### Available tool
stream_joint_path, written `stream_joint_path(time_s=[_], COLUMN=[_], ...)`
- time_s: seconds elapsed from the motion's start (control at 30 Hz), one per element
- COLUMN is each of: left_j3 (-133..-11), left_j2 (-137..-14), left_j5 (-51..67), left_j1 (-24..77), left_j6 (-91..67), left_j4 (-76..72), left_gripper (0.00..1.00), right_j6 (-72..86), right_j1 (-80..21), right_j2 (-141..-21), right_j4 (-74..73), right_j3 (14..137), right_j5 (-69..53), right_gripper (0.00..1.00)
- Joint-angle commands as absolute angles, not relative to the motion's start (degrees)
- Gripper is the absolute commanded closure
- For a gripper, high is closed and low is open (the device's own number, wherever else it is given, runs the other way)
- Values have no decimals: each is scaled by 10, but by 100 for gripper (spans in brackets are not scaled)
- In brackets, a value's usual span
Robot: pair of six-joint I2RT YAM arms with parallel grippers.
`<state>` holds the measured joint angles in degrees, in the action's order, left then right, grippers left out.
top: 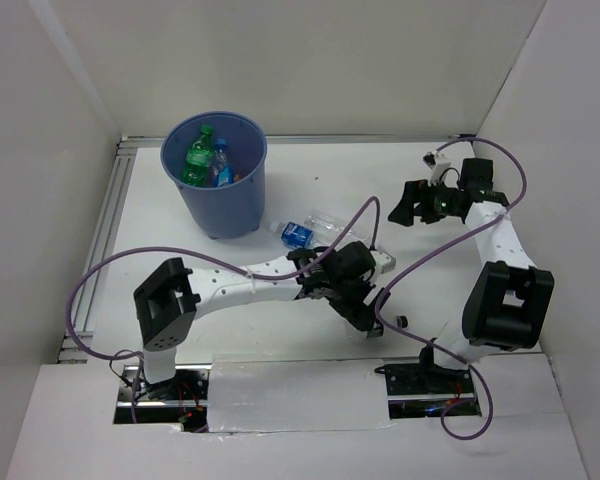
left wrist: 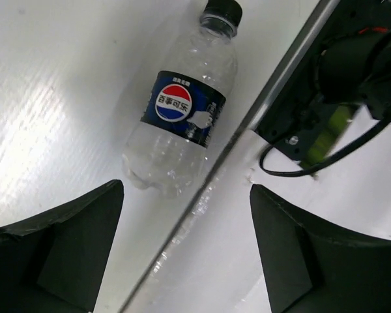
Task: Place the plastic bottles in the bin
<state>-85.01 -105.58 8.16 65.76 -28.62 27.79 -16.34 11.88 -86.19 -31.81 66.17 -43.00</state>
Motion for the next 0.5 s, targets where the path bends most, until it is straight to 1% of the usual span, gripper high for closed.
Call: stream_joint_path(time_s=[0.0,0.1,0.23,0.33,0.4,0.43,0.47], left_j3=[-862,-878,-888,-899,-916,-922,-915], left_j2=[-1090,-1136,-1164,-1189,-1224,-1233,-1233], left_j5=[65,30,35,-3,-55,-68,-86], left_j1=[666,671,678,692,697,697,697], left_j6=[-221,-180,-136,-120,-120,-126,-131], left_j4=[250,244,232,225,249,265,265], left_gripper=[9,9,9,9,9,13,24], right_j6=[-169,-169,-181,-186,-186,-186,-186], right_j1=[134,140,162,177,184,189,189], right_j2=[-831,-825,-820,-820,-820,-820,-814], right_j4=[-311,-311,-328,-328,-333,-333,-333], right_j3=[656,656,656,656,650,650,643], right_j5=[-455,-460,-466,-474,-490,-490,-496], right_gripper=[0,0,0,0,0,0,0])
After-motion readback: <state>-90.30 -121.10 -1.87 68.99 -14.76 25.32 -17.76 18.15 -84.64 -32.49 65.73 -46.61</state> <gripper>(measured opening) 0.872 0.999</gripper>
